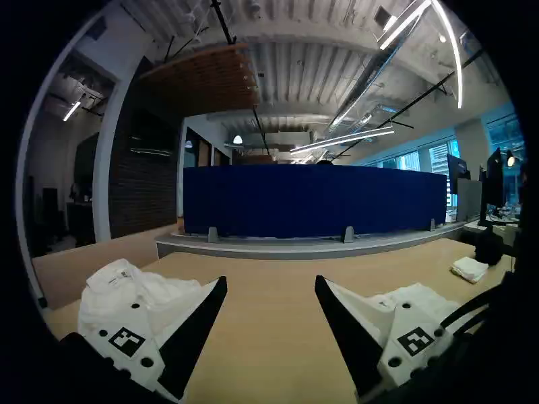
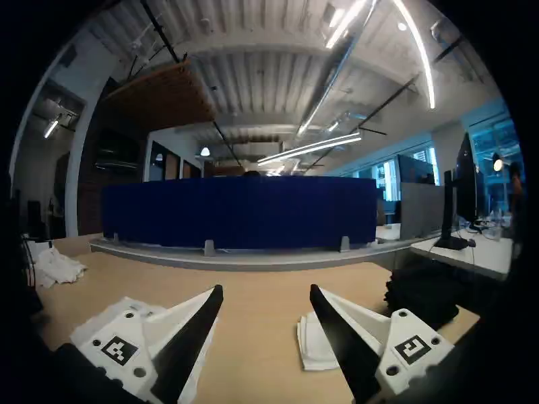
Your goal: Fold towel
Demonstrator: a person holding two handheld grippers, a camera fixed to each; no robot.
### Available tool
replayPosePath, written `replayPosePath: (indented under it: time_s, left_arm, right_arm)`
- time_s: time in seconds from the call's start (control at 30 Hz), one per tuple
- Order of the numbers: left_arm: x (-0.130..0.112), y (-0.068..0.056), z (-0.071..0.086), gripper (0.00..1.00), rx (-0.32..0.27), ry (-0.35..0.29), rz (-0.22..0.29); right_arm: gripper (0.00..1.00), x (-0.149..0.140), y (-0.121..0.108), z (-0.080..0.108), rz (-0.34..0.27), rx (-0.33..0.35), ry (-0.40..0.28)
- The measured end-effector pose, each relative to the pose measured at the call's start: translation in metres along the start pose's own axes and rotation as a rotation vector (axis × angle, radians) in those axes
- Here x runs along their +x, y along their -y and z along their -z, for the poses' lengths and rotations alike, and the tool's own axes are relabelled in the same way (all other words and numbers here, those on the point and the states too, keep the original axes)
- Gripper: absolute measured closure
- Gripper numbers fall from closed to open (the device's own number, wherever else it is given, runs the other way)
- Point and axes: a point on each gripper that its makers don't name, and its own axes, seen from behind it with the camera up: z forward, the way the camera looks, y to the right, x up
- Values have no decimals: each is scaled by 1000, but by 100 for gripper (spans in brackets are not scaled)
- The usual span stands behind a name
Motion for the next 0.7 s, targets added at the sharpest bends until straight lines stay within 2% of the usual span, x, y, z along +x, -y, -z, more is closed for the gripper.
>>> replayPosePath:
  time_s: [0.1,0.2,0.4,0.53,0.7]
  left_arm:
    - [19,-14,6,3,-6,-1,-1]
    - [42,-18,9,3,-10,-1,-1]
    - [81,-26,15,3,-18,5,-3]
    - [95,-33,18,3,-33,26,-12]
    - [102,-39,19,3,-54,55,-12]
  right_arm:
    - [0,26,-8,-3,12,-6,-7]
    - [0,52,-7,-4,37,-4,-11]
    - [0,100,-1,-7,14,18,-1]
    - [0,122,-4,-7,5,3,5]
    - [0,137,-6,-8,10,-5,17]
